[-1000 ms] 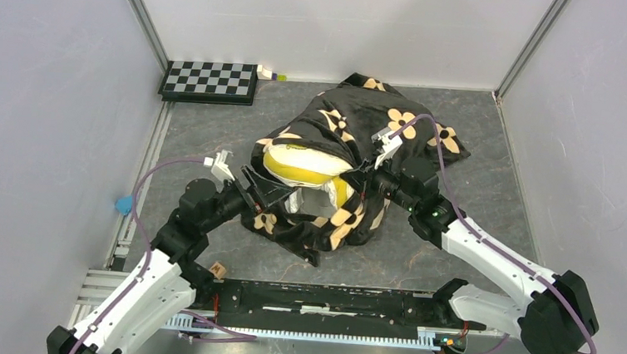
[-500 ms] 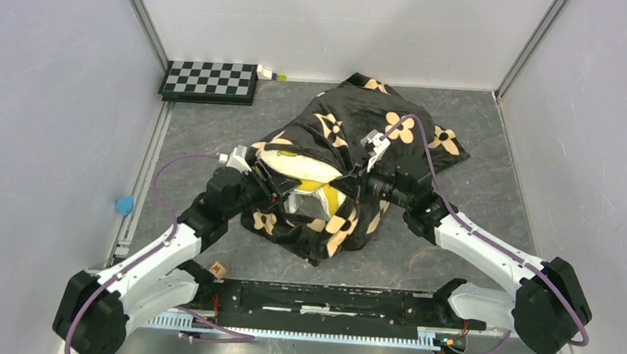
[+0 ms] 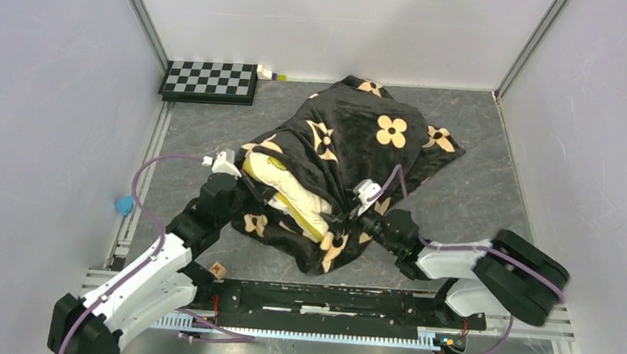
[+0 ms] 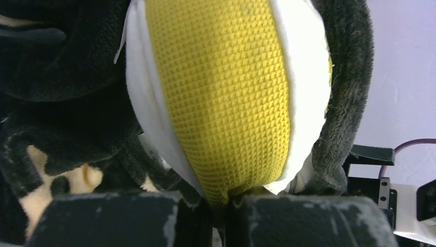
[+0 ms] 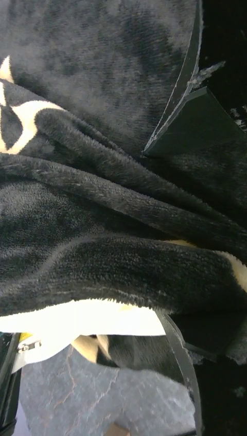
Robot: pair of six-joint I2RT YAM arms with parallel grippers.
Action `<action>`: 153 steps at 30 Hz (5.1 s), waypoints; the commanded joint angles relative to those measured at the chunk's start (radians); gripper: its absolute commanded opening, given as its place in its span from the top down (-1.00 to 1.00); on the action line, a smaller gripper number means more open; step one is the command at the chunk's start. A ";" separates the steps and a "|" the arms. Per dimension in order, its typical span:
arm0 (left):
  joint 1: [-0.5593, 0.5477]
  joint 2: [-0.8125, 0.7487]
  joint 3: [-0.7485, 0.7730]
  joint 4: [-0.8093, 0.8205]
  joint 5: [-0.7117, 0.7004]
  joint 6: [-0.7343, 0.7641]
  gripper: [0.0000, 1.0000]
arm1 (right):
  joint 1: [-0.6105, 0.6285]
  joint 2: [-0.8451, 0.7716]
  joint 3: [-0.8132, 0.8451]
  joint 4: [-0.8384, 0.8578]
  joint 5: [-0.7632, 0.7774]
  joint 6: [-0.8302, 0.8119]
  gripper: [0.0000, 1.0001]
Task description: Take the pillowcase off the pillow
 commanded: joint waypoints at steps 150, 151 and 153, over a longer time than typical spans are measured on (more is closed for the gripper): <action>0.174 0.259 0.565 -0.162 0.232 0.040 0.95 | -0.060 -0.256 0.204 -0.665 -0.282 -0.012 -0.96; 0.174 0.257 0.567 -0.167 0.220 0.044 0.95 | -0.044 -0.245 0.213 -0.644 -0.289 -0.005 -0.96; 0.174 0.252 0.568 -0.178 0.199 0.051 0.95 | -0.008 -0.227 0.231 -0.625 -0.269 -0.005 -0.96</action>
